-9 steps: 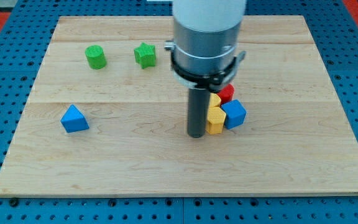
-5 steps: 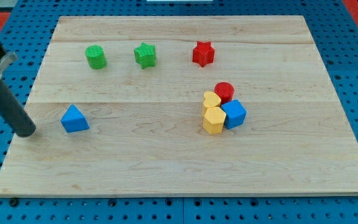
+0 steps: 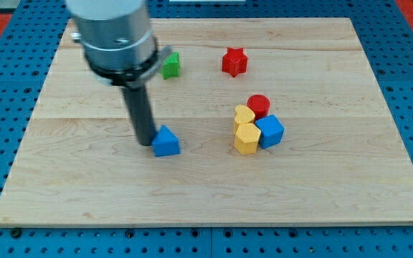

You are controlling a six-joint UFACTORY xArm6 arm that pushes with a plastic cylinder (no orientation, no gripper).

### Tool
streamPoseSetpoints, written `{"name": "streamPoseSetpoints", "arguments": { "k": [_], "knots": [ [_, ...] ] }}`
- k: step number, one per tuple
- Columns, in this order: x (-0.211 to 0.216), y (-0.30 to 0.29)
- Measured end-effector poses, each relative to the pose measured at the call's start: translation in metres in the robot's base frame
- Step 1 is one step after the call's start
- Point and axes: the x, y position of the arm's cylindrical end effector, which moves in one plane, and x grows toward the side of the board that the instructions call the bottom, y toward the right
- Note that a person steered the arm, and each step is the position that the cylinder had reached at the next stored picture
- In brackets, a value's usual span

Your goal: Push blue triangle into the yellow hexagon

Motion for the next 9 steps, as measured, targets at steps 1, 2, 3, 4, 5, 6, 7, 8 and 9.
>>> {"name": "streamPoseSetpoints", "arguments": {
  "k": [1, 2, 3, 4, 5, 6, 7, 8, 9],
  "knots": [
    [0.000, 0.030],
    [0.005, -0.019],
    [0.028, -0.031],
    [0.044, -0.002],
    [0.030, 0.053],
    [0.015, 0.081],
    [0.017, 0.046],
    [0.009, -0.027],
    [-0.023, -0.032]
  ]
}}
